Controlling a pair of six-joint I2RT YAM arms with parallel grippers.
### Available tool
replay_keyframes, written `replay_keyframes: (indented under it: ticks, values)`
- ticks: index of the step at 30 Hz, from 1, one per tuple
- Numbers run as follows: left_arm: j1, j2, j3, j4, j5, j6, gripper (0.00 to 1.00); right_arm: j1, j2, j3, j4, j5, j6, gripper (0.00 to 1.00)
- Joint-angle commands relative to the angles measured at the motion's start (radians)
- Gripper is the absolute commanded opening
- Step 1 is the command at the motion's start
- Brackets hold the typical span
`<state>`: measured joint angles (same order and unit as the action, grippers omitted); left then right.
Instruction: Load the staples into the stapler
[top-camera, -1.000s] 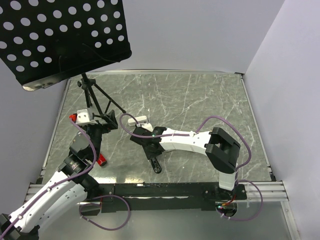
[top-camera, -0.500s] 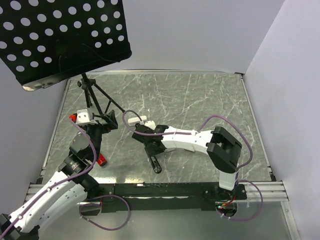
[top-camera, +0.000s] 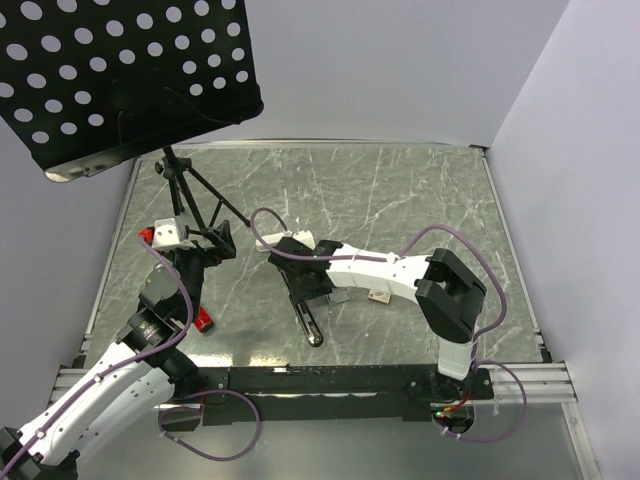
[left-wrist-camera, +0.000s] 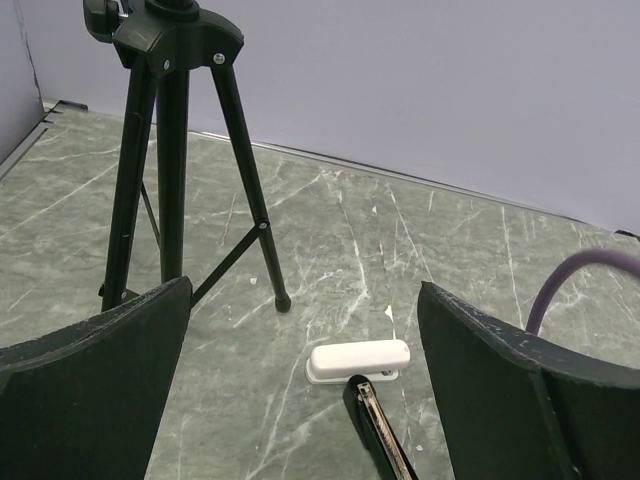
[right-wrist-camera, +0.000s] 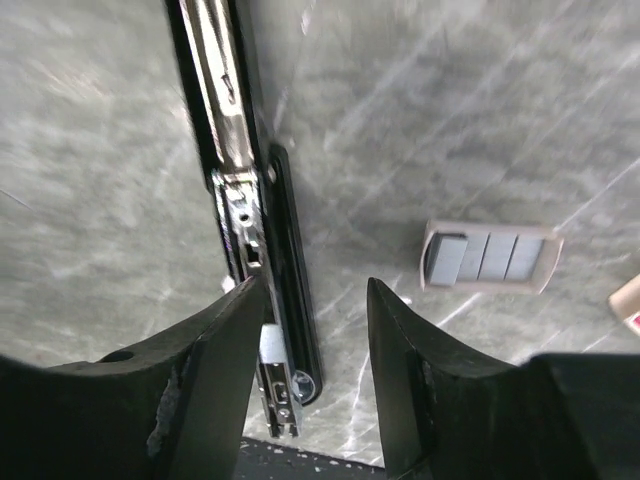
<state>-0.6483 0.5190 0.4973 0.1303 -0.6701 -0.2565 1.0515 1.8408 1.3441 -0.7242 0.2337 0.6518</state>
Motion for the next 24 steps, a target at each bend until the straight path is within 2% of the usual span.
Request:
replay_keyframes:
  ticks: [1, 11, 24]
  values:
    - [0.006, -0.001, 0.006, 0.020, 0.014, -0.009, 0.99, -0.007, -0.012, 0.059, 0.019, -0.008, -0.032, 0.53]
    - [0.006, 0.004, 0.004, 0.023, 0.017, -0.009, 0.99, -0.007, -0.025, -0.043, 0.026, -0.063, -0.004, 0.53]
    - [0.004, 0.010, 0.004, 0.026, 0.018, -0.009, 0.99, 0.001, -0.023, -0.063, -0.009, -0.109, -0.020, 0.54]
